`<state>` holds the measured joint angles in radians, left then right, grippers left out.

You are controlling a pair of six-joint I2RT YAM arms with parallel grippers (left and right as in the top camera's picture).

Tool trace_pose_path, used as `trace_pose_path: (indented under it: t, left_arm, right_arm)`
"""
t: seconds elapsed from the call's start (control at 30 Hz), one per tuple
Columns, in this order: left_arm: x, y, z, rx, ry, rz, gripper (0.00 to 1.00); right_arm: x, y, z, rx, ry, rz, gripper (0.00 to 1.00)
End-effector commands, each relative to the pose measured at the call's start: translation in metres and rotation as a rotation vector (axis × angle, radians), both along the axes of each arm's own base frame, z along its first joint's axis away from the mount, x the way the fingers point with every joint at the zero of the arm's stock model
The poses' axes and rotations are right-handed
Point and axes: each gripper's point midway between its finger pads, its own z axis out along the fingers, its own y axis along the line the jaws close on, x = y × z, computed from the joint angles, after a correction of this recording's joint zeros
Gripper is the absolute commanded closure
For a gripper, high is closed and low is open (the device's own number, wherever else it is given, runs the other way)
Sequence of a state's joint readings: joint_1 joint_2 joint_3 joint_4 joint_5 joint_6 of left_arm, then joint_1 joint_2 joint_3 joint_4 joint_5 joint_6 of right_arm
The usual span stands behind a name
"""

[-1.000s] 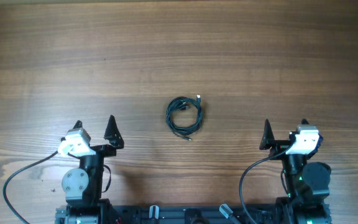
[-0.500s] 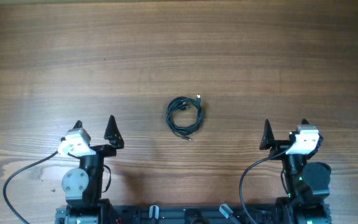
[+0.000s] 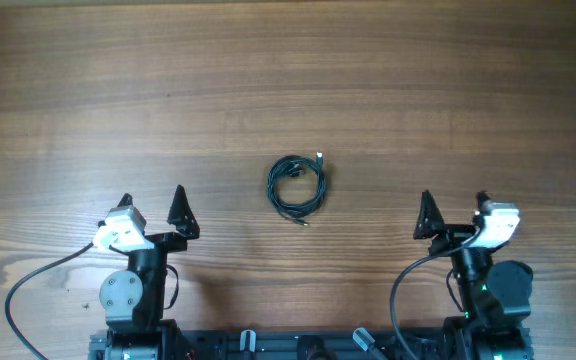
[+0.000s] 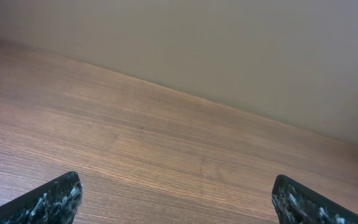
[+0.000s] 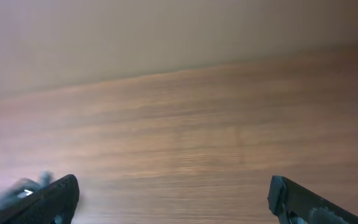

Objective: Untangle cables
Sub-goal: 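Move both grippers toward the coiled black cable bundle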

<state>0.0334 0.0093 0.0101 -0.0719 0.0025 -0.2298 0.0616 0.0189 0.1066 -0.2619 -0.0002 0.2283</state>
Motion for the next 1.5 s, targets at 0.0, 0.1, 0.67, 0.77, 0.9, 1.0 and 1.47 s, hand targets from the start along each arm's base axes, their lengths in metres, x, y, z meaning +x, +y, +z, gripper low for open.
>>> trace_pose_path:
  t: [0.0, 0.1, 0.67, 0.77, 0.9, 1.0, 1.47]
  left_arm:
    - [0.000, -0.022, 0.001, 0.001, -0.009, -0.126, 0.00]
    - [-0.003, -0.039, 0.001, -0.048, -0.004, -0.225, 0.00]
    - [-0.011, -0.077, 0.169, -0.184, 0.114, -0.445, 0.00]
    - [-0.024, -0.101, 0.171, -0.256, 0.155, -0.595, 0.00]
    - [-0.030, -0.109, 0.148, -0.301, 0.269, -0.634, 0.00]
    - [-0.023, -0.108, 0.105, -0.348, 0.477, -0.590, 0.01]
    - [0.039, -0.164, 0.106, -0.068, 0.755, -0.607, 0.07]
  right_arm:
    - [-0.002, 0.015, 0.006, 0.329, 0.009, 0.034, 0.00]
    - [-0.010, 0.049, 0.004, 0.185, 0.022, 0.267, 0.00]
    - [-0.008, 0.081, 0.110, 0.183, 0.574, 0.454, 0.00]
    - [-0.013, 0.080, 0.076, 0.228, 0.791, 0.419, 0.00]
    - [-0.013, 0.084, 0.046, 0.214, 0.957, 0.450, 0.00]
    - [-0.013, 0.097, 0.049, 0.164, 0.994, 0.530, 0.00]
    - [0.024, 0.159, 0.117, 0.041, 0.714, 0.750, 0.00]
